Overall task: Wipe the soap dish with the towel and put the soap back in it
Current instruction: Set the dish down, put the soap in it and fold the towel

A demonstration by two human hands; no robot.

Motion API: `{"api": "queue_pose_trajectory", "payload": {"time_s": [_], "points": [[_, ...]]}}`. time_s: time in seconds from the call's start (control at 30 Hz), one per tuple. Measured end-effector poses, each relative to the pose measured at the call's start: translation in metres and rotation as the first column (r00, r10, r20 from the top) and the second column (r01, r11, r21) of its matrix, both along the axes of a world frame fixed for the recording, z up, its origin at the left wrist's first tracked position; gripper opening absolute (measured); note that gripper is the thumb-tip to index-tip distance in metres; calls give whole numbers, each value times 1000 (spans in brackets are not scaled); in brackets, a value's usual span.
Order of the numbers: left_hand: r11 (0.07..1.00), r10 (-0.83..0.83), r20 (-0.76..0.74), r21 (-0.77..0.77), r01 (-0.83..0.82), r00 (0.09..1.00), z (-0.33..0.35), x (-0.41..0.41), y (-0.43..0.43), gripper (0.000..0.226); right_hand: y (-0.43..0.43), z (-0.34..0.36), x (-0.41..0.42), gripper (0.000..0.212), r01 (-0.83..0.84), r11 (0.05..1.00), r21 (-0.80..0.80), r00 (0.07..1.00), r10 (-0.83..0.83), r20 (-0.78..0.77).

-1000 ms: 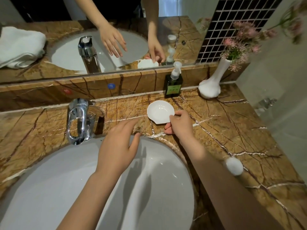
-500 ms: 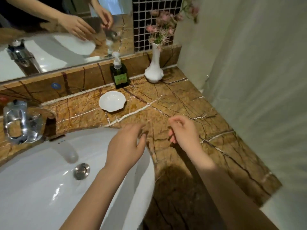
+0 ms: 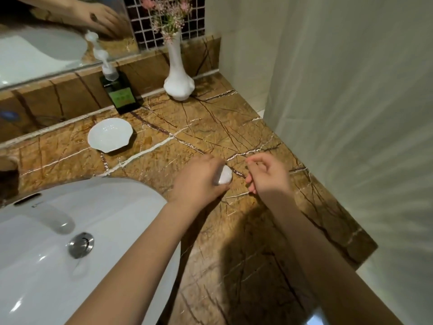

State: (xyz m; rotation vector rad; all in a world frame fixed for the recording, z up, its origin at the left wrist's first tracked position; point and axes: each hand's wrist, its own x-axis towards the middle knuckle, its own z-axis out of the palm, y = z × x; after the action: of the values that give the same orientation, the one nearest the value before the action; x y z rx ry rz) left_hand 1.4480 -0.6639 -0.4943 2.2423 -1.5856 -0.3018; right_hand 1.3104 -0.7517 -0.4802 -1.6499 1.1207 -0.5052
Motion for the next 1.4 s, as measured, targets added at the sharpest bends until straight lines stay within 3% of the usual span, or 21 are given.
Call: {"api": "queue_pose_trajectory", "payload": {"time_s": [0.1, 0.2, 0.27, 0.33, 0.47, 0.67, 0.93, 1.23, 1.4], "points": [[1000, -3, -32, -1, 3, 999, 1, 1, -2, 42, -2, -5, 4, 16, 0, 1000, -17, 999, -1, -45], [996, 41, -86, -80, -48, 995, 5, 6, 5, 49, -3, -8, 10, 18, -34, 992, -121, 975, 6, -222], [976, 129, -98, -164, -143, 987, 9, 16, 16, 53, 0, -9, 16, 35, -208, 948, -241, 924, 109, -366], [957, 197, -101, -196, -214, 975, 10, 27, 27, 54, 7, -12, 25, 54, -380, 876, -298, 877, 239, -418], [954, 257, -106, -128, -270, 961, 7, 42, 43, 58, 16, -17, 39, 50, -508, 772, -382, 813, 283, -508], [932, 319, -121, -138, -334, 940, 2, 63, 65, 57, 12, -19, 50, 42, -497, 787, -367, 815, 277, -509], [739, 614, -85, -289, -609, 785, 20, 156, 81, 49, 18, -14, 79, 33, -525, 753, -398, 831, 353, -429], [795, 598, 104, -205, -571, 795, 2, 192, 65, 46, 24, 1, 115, 28, -512, 717, -473, 858, 451, -246], [798, 601, 148, -162, -581, 785, -3, 195, 69, 52, 29, 6, 128, 27, -509, 691, -513, 857, 465, -223]]}}
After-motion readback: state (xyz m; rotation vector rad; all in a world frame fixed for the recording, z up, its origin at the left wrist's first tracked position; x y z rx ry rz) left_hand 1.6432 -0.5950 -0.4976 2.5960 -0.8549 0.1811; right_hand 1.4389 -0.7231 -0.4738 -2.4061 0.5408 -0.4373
